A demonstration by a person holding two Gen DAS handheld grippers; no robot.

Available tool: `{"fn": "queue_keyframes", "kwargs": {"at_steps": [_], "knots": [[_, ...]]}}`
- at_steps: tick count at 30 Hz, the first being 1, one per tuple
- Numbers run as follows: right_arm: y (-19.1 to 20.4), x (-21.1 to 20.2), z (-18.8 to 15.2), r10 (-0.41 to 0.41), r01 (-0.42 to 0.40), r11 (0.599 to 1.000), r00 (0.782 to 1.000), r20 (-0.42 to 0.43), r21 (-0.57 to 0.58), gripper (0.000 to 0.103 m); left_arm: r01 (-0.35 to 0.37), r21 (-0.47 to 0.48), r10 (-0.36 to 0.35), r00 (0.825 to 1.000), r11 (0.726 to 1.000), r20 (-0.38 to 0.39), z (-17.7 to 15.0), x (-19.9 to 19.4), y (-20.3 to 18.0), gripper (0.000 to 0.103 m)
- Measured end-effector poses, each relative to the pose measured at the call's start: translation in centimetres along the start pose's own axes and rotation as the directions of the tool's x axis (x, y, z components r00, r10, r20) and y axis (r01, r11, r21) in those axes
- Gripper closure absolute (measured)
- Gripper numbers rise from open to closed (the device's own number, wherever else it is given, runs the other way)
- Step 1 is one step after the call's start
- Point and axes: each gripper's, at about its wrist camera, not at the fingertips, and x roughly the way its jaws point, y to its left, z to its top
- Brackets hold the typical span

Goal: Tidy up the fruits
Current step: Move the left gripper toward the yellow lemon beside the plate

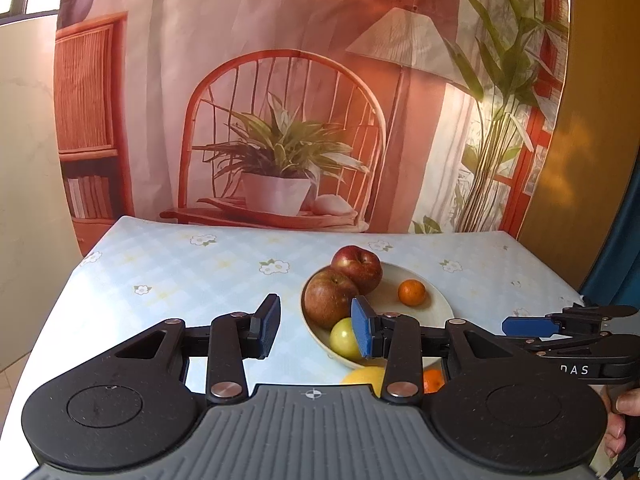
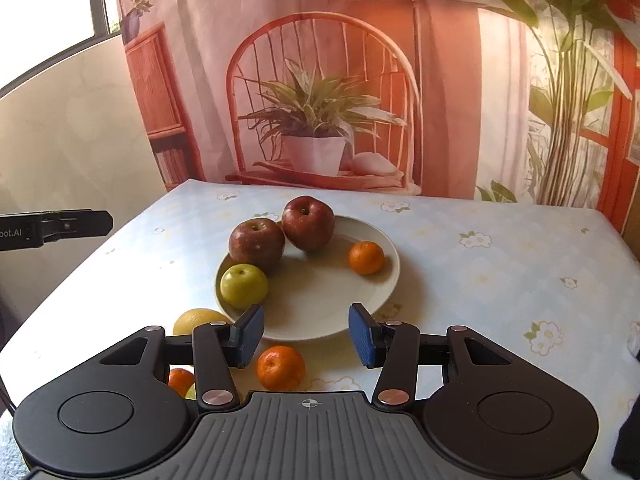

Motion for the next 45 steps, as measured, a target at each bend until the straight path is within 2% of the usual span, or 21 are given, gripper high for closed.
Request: {"fn": "queue_keyframes", "kwargs": {"at_steps": [5, 8, 20, 26, 30, 38, 45], "knots": [[1.5, -0.8, -1.5, 0.029, -0.029, 1.0, 0.999, -0.039, -0.004, 0.059, 0.012, -0.047, -0.014, 0.999, 0.999, -0.045, -2.1, -1.0, 0.4, 0.062], [2.7, -1.0, -2.2, 0.043, -0.045, 0.999, 0.996, -0.083, -0.019, 0.059, 0.018, -0.044, -0.021, 0.997, 0.999, -0.071, -3.3, -1.3, 0.5, 0.062], [6.4, -2.0, -3.6, 0.074, -0.089, 0.989, 0.989, -0.128, -0.118, 0.059, 0.038, -0.105, -0.052, 0.99, 0.994, -0.131, -5.9, -2.1, 1.6, 0.062], [7.4, -2.1, -4.1, 0.093, -0.117, 0.981, 0.983, -0.157, -0.155, 0.062, 0.059, -0.116, -0.079, 0.98, 0.991, -0.18, -6.9, -1.4, 1.5, 0.062], [8.1, -2.1, -4.1, 0.104, -0.135, 0.975, 0.98, -0.171, -0.177, 0.063, 0.077, -0.126, -0.101, 0.976, 0.989, -0.195, -7.3, -1.1, 1.4, 0.062], [9.2, -1.5, -4.3, 0.119, -0.164, 0.961, 0.972, -0.202, -0.223, 0.065, 0.068, -0.133, -0.094, 0.975, 0.989, -0.203, -7.4, -1.0, 1.4, 0.062], [9.7, -1.5, -4.3, 0.1, -0.151, 0.953, 0.975, -0.199, -0.264, 0.066, 0.061, -0.142, -0.089, 0.974, 0.988, -0.206, -7.2, -1.1, 1.6, 0.062]]}}
